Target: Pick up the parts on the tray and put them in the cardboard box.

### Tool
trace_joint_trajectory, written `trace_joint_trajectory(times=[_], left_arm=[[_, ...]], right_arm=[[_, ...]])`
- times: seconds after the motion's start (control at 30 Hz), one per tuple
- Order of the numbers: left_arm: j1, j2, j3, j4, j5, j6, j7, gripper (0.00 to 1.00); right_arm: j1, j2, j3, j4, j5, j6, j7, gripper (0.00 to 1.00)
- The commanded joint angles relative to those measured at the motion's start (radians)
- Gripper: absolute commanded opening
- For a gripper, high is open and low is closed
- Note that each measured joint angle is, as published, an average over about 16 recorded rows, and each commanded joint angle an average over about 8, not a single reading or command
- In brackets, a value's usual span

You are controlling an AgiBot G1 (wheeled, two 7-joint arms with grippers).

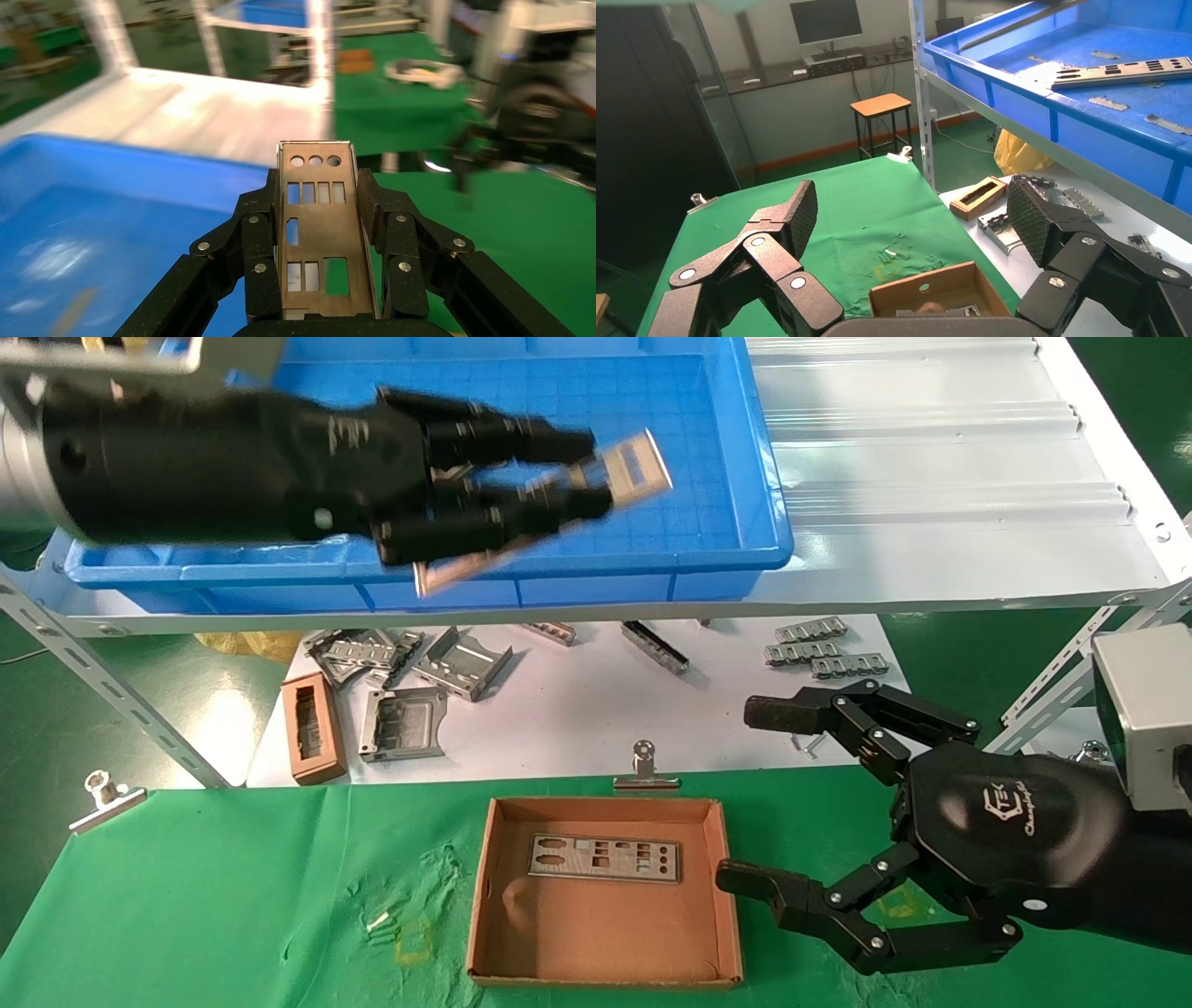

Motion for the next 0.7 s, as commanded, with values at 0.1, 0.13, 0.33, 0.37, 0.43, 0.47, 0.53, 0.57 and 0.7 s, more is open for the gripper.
trace_joint_trajectory(times=[0.1,0.13,0.33,0.37,0.43,0.47,0.53,0.57,0.7], left_arm=[[0.094,-0.075,0.079,-0.254,-0.106,-0.005,-0.059,0.00],[0.111,-0.092,0.099,-0.299,-0.121,-0.011,-0.063,0.00],[0.205,-0.106,0.178,-0.391,-0.077,-0.082,0.013,0.00],[0.222,-0.098,0.187,-0.392,-0.059,-0.100,0.035,0.00],[0.258,-0.076,0.202,-0.388,-0.026,-0.139,0.079,0.00],[0.277,-0.063,0.207,-0.385,-0.013,-0.159,0.103,0.00],[0.315,-0.037,0.217,-0.374,0.014,-0.203,0.153,0.00],[0.333,-0.023,0.222,-0.366,0.028,-0.227,0.179,0.00],[0.391,0.037,0.239,-0.320,0.070,-0.302,0.270,0.00]], right_arm=[[0.000,0.000,0.000,0.000,0.000,0.000,0.000,1.00],[0.000,0.000,0.000,0.000,0.000,0.000,0.000,1.00],[0.000,0.000,0.000,0.000,0.000,0.000,0.000,1.00],[0.000,0.000,0.000,0.000,0.000,0.000,0.000,1.00],[0.000,0.000,0.000,0.000,0.000,0.000,0.000,1.00],[0.000,0.000,0.000,0.000,0.000,0.000,0.000,1.00],[0.000,0.000,0.000,0.000,0.000,0.000,0.000,1.00],[0.000,0.000,0.000,0.000,0.000,0.000,0.000,1.00],[0.000,0.000,0.000,0.000,0.000,0.000,0.000,1.00]])
